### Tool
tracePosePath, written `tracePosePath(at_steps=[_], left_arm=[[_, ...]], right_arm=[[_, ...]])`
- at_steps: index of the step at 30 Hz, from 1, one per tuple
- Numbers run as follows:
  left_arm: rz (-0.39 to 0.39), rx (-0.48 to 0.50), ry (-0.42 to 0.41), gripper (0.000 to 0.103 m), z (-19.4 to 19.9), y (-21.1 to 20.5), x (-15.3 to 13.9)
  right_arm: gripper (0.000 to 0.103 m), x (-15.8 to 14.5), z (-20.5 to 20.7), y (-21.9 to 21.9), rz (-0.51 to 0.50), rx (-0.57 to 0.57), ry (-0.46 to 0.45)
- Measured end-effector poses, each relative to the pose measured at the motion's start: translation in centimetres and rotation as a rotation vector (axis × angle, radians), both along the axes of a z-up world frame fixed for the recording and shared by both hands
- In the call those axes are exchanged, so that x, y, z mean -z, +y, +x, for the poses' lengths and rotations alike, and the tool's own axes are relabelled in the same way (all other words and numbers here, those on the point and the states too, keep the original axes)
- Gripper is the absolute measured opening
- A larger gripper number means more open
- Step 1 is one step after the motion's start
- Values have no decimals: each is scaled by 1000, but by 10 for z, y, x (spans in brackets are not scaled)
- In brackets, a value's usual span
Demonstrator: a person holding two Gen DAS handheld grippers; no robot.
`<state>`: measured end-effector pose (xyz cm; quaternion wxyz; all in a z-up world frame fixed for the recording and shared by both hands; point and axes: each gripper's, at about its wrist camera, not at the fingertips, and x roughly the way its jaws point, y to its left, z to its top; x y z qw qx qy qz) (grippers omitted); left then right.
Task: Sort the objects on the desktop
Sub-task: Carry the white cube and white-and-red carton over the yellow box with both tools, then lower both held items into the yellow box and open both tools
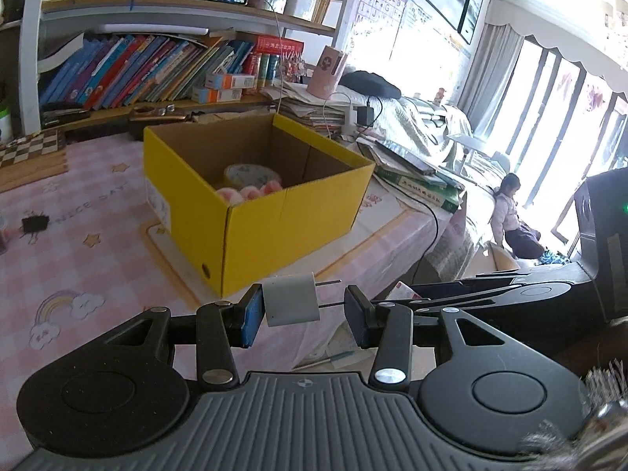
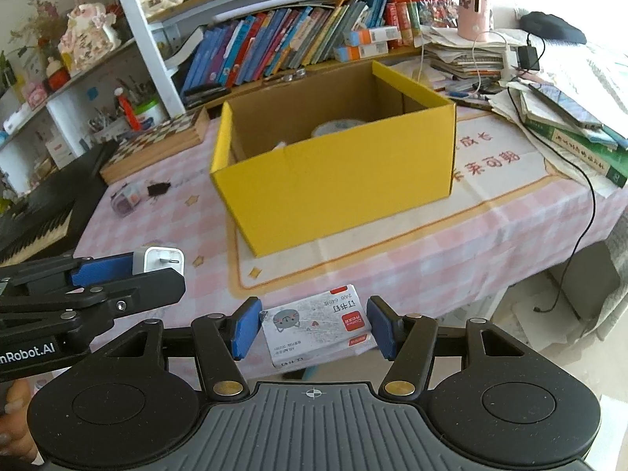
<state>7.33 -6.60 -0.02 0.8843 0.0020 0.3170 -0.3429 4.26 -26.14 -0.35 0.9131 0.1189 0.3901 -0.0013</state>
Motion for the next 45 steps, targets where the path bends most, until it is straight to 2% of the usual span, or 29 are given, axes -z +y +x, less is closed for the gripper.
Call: tracePosePath(at_steps=[11,25,33,39,45], left_arm=[[-33,-51,-77,41,36,-41,-22],[-15,-154,-161,42,93,-72,-47],[23,-153,-127,42,140,-92,-41],[95,-166,-71,42,180,-104,-22],[153,-185,-15,42,214,-113,-5]], right_arm=[[60,-20,41,-38,-11,-74,-93],[60,-41,111,-58,-28,-242,-205],[60,-25,160,-63,-76,-313,-193],[60,-9,193,-64,-111,-360,-169],[60,6,234,-59,-183,-431,-90]])
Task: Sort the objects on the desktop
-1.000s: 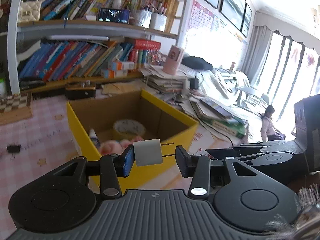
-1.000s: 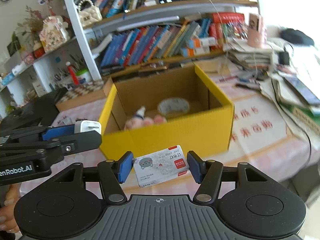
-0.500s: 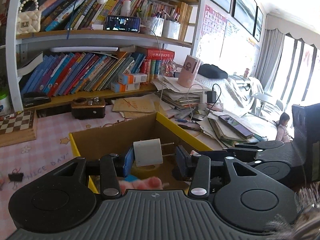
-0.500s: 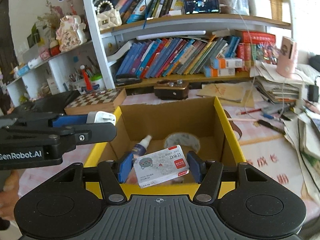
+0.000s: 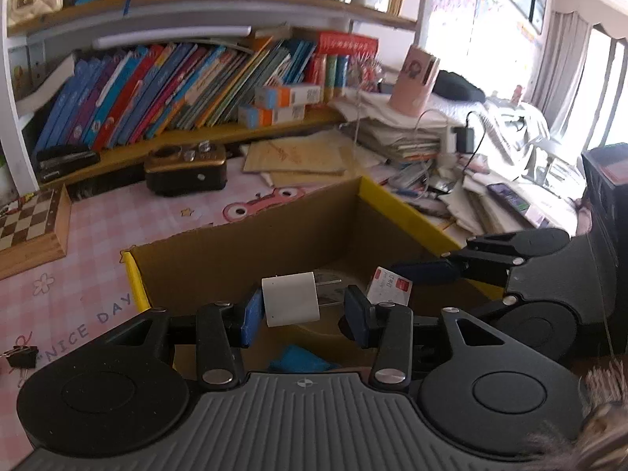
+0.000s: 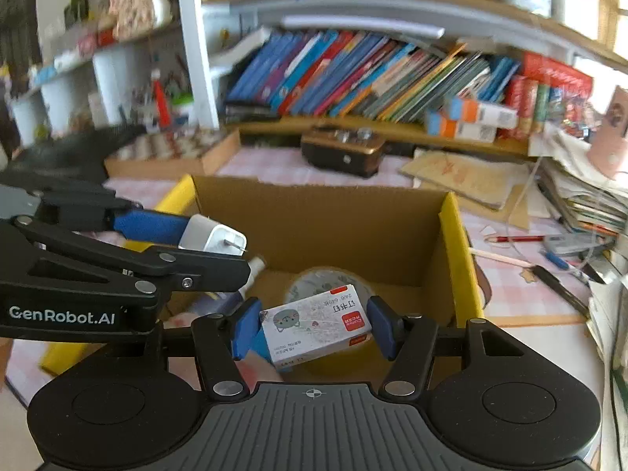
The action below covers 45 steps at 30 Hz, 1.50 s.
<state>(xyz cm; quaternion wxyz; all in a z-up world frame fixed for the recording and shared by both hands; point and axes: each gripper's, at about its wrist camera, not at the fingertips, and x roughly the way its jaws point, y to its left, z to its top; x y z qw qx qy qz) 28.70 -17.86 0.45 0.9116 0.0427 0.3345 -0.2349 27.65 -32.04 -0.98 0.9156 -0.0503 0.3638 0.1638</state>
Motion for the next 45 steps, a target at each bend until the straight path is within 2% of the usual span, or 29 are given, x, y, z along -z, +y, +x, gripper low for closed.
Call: tracePosePath(at_steps=[8,14,17,19,20,22,29,34,45], left_arm=[[36,-2,55,42,22,-9,12],[39,3,69,43,25,-12,15],[26,-11,62,57,25,-9,13],[12,-30,44,73,22,-6,11],[3,-36,34,75,20,-4,9],[-16,-49,11,83,15,0,4],[-82,-102,-70,91,-15,17,-23],[-122,-151,-141,99,-45,36,-42],[-154,-237,-181,100,-102,67,-47]], right_arm=[[60,10,18,16,-118,-112,73],[60,12,16,16,-130,-116,92],[61,11,14,16,-126,-104,76],[63,9,14,14,-102,-100,58],[66,8,13,13,-90,-95,50],[67,6,12,11,-70,-80,37],[69,-15,-9,7,-2,-39,-51],[74,-30,-34,-1,36,12,-117],[78,-47,-81,-20,84,147,-186]])
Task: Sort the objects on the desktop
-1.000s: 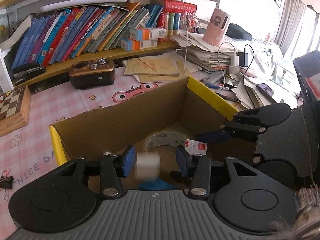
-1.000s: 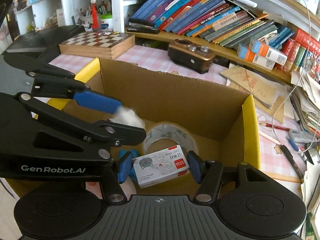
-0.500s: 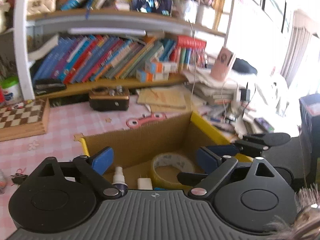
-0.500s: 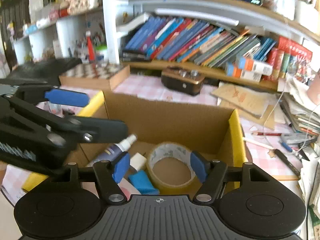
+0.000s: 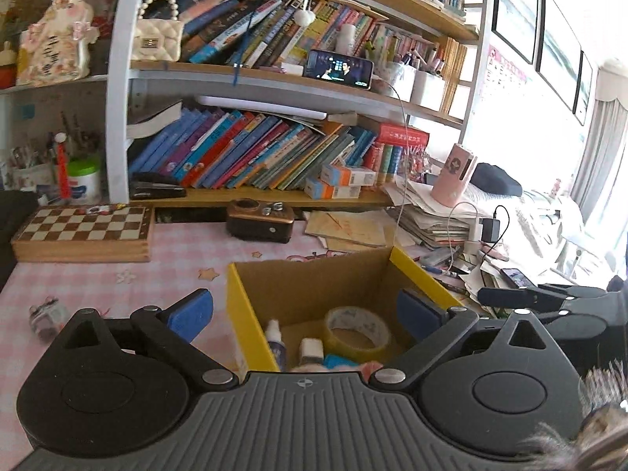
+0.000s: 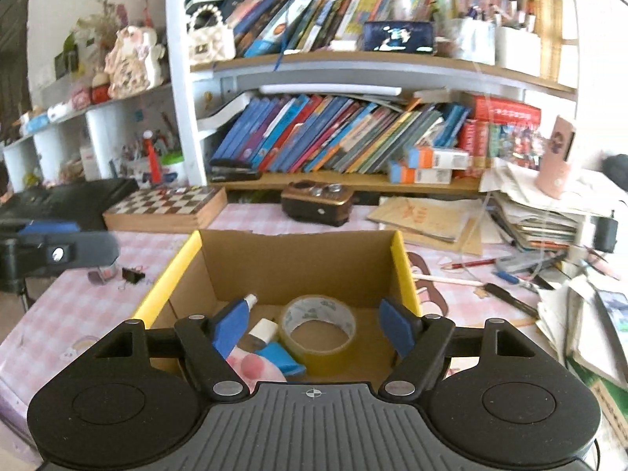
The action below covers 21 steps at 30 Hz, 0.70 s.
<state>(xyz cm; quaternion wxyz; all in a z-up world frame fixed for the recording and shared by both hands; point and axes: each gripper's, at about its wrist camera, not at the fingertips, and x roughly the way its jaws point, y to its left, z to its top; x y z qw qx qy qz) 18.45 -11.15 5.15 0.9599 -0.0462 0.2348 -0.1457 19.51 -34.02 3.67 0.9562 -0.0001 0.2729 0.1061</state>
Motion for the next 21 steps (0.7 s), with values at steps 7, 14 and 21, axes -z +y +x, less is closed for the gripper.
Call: tracePosePath(at_steps=[7,14,21], left_arm=[[13,10,6,103,-30,9,10],[15,10,44,103,-52,26,25],[2,27,74,103,-79,48,38]], right_arm=[[81,6,-29,1,11,71,12],[83,19,-63,17,15,130,41],[83,29,-97,46,14,149,85]])
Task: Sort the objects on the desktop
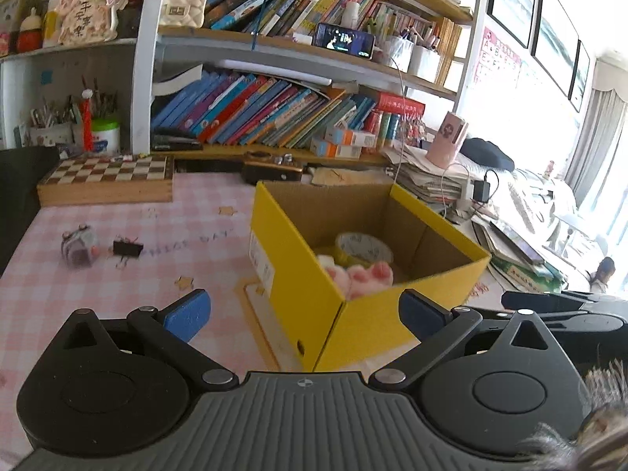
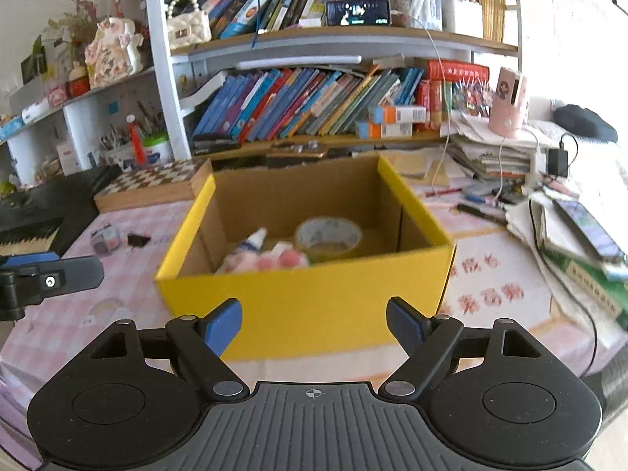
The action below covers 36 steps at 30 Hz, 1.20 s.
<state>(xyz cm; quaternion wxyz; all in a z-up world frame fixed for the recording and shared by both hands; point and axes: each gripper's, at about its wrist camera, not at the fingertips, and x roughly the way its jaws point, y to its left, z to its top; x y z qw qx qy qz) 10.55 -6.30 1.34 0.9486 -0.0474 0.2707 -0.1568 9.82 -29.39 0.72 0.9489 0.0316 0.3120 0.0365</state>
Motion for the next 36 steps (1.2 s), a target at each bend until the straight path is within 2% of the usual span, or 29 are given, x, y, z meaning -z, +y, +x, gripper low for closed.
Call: tracePosePath(at_steps=[10,17,36], left_arm=[[70,33,25,103,-41,34,17],[64,38,57,103,-59,62,25],[93,-37,57,103,-98,133,24]], right_arm=[[83,13,-38,45,14,15,81],[83,25,-53,74,45,2,171],[83,27,-73,154,46,-122,154]])
